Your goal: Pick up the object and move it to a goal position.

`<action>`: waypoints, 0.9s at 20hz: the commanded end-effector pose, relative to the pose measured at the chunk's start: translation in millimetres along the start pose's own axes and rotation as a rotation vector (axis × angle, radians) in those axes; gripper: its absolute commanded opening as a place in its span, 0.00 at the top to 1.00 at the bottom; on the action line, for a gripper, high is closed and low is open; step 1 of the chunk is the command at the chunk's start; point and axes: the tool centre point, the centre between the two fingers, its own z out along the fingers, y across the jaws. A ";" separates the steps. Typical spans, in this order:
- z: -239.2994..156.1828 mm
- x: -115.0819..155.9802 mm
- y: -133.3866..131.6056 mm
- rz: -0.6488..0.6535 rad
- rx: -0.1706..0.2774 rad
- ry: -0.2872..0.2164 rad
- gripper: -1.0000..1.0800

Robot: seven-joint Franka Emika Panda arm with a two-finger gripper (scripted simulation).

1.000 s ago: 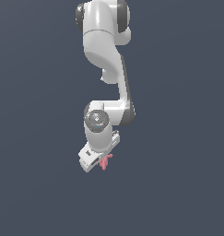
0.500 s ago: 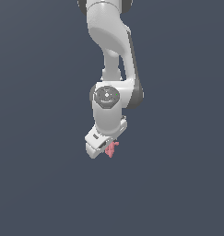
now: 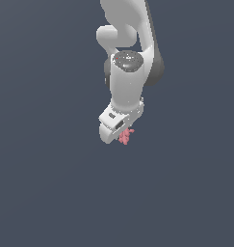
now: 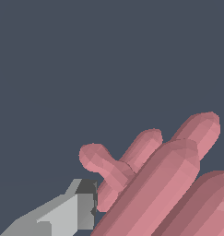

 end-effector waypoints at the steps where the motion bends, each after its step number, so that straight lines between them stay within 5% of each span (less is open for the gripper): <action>1: -21.4 -1.7 -16.4 0.000 -0.001 0.000 1.00; 18: -183.8 -9.0 -136.0 -0.001 0.000 0.000 1.00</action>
